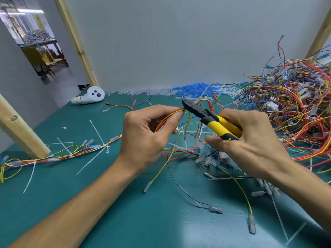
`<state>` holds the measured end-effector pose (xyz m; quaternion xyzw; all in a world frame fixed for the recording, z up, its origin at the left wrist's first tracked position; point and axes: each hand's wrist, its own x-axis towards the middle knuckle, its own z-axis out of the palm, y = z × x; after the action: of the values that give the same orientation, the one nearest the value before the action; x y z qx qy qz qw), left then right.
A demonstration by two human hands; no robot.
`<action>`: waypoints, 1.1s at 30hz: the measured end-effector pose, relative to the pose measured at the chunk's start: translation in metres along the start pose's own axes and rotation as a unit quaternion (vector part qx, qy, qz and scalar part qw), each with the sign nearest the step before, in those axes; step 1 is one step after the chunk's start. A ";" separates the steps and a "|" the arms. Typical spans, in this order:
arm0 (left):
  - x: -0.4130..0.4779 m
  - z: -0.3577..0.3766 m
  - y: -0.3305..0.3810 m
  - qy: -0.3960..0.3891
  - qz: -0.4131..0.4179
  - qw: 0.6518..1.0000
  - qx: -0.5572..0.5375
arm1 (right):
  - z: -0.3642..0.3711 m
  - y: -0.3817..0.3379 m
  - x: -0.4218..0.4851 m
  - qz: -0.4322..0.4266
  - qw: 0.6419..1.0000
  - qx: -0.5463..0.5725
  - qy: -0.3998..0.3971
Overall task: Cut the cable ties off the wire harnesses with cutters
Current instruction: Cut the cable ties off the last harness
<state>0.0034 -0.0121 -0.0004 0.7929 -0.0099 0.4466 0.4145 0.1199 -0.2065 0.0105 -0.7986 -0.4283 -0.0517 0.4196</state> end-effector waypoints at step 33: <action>0.005 -0.006 -0.004 0.029 -0.053 0.996 -0.065 | 0.007 0.013 0.002 -0.074 0.991 -0.076 0.083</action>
<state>0.0037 -0.0045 0.0020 0.7502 0.0150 0.4451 0.4887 0.1283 -0.2040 -0.0014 -0.7874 -0.4448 -0.1807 0.3867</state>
